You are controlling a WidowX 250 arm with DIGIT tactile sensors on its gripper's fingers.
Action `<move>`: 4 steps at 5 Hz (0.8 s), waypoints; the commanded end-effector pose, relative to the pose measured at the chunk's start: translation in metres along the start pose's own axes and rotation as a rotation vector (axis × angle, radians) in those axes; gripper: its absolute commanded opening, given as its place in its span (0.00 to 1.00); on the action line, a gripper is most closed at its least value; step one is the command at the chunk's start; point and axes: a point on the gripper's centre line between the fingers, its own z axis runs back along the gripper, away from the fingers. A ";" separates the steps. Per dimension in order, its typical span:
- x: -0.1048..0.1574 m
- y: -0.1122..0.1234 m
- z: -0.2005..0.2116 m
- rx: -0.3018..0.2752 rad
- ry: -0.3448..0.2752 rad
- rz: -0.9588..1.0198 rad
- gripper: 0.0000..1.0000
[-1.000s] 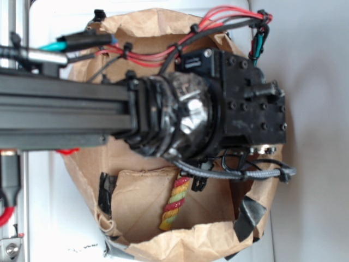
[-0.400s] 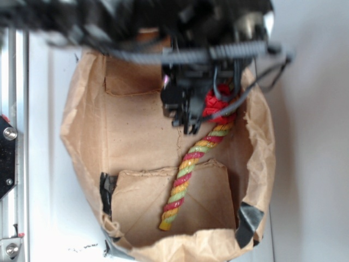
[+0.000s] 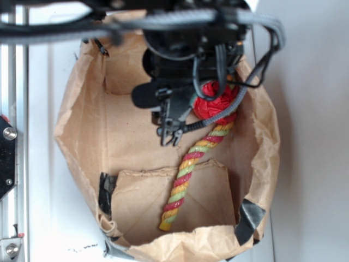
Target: Grab the green sponge.
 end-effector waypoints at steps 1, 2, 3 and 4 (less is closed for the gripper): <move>-0.008 -0.016 0.051 -0.051 -0.100 -0.016 0.00; -0.014 -0.023 0.055 -0.028 -0.107 -0.013 0.00; -0.015 -0.027 0.060 -0.003 -0.101 0.001 0.00; -0.015 -0.029 0.065 0.017 -0.110 0.004 0.00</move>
